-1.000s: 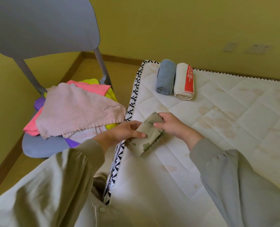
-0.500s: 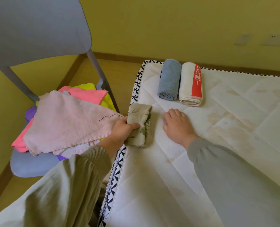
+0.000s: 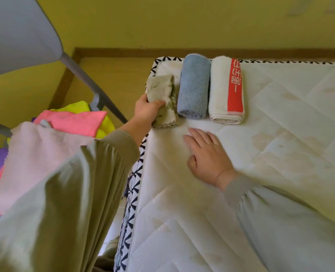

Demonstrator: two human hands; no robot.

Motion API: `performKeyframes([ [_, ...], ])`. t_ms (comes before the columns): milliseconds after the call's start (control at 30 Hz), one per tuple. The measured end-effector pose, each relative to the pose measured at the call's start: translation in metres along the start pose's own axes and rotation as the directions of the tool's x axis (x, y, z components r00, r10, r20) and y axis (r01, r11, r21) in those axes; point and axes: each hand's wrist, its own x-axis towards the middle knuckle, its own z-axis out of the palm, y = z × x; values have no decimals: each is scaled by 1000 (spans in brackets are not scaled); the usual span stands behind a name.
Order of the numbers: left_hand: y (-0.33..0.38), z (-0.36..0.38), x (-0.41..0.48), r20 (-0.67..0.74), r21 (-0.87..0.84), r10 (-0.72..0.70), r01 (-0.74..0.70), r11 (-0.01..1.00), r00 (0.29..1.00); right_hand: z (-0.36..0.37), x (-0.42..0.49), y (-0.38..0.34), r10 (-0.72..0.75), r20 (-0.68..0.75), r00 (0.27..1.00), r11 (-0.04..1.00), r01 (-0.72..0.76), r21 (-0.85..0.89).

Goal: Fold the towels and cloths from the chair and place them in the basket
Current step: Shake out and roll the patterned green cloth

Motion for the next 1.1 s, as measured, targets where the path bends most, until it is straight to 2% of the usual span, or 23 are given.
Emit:
performKeyframes([
  [233, 34, 17, 35, 82, 90, 27, -35, 995, 996, -2, 0, 2, -17, -26, 1000, 999, 18, 40],
  [300, 36, 23, 39, 81, 235, 74, -92, 968, 994, 0, 0, 2, -14, -28, 1000, 999, 15, 44],
  [333, 36, 26, 40, 61, 408, 159, -170, 897, 985, 1, 0, 2, -11, -33, 999, 999, 12, 50],
  [367, 35, 29, 39, 43, 611, 290, -255, 749, 956, 1, 0, 2, -9, -37, 999, 998, 11, 57],
  [400, 32, 32, 37, 61, 766, 439, -324, 555, 897, 1, 0, 2, -7, -38, 999, 998, 9, 61],
  [433, 28, 34, 35, 130, 840, 555, -388, 379, 822, 1, 0, 2, -6, -38, 999, 998, 8, 62],
  [467, 22, 35, 34, 226, 859, 606, -449, 245, 763, 0, 0, 2, -5, -37, 999, 998, 7, 63],
  [500, 15, 35, 35, 318, 856, 592, -492, 156, 741, 0, 0, 2, -3, -36, 999, 998, 5, 63],
  [533, 7, 34, 37, 376, 854, 542, -508, 112, 751, 0, 0, 2, -1, -34, 999, 998, 3, 61],
  [633, -12, 25, 43, 360, 900, 428, -430, 77, 829, 0, 1, 2, -1, -19, 1000, 998, 2, 57],
  [800, -9, 39, 43, 287, 956, 347, -291, -42, 893, 4, 2, 4, -3, -7, 1000, 999, 4, 49],
  [967, -4, 32, 29, 315, 925, 331, -365, 102, 890, 5, 2, 4, 6, -7, 1000, 999, -6, 48],
  [1100, -10, 17, -3, 354, 894, 296, -414, 172, 887, 1, 3, 3, 2, 39, 999, 1000, -2, 7],
])
